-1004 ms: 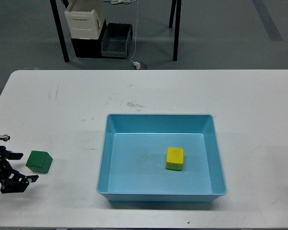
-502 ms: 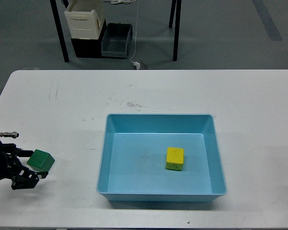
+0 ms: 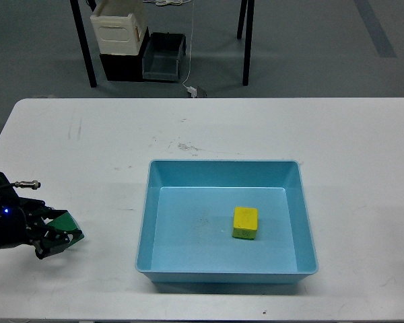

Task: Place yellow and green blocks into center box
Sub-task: 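Lift the green cube and carry it over the blue tray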

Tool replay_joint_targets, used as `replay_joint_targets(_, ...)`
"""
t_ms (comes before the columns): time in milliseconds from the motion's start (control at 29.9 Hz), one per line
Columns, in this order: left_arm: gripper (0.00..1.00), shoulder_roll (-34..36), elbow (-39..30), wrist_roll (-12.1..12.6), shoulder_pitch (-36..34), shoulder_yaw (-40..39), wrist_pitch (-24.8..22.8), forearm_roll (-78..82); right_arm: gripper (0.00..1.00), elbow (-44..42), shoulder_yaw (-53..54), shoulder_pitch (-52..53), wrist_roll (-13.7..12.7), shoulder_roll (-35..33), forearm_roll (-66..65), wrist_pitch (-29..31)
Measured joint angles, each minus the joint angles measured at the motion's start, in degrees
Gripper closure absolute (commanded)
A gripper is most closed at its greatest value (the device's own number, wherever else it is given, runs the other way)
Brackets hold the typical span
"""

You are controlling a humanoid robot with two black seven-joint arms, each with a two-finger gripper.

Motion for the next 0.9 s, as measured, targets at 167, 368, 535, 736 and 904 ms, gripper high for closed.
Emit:
replay_joint_targets(167,0.78,-0.1,0.7,0.0,-0.5,0.0,0.0,0.0,0.01,-0.1,0.0,0.0,0.0,0.0,0.0,-0.1)
replay_joint_targets(368,0.78,0.7,2.4,0.0,-3.5,0.0,3.3,0.0,0.01,-0.1,0.0,0.0,0.0,0.2,0.0,-0.2)
replay_joint_targets(535,0.79,4.0,5.3,0.0,-10.4,-0.1,7.4,-7.2,0.01,-0.1,0.0,0.0,0.0,0.3,0.0,-0.5)
replay_joint_targets(736,0.79,8.1,1.4,0.0,-17.1,-0.1,7.9,-17.1,0.01,-0.7,0.0,-0.1,0.0,0.4,0.0,-0.5)
replay_joint_targets(904,0.79,6.7,-7.5,0.0,-20.3,-0.1,7.3,-17.7,0.01,-0.9,0.0,-0.1,0.0,0.4,0.0,-0.6)
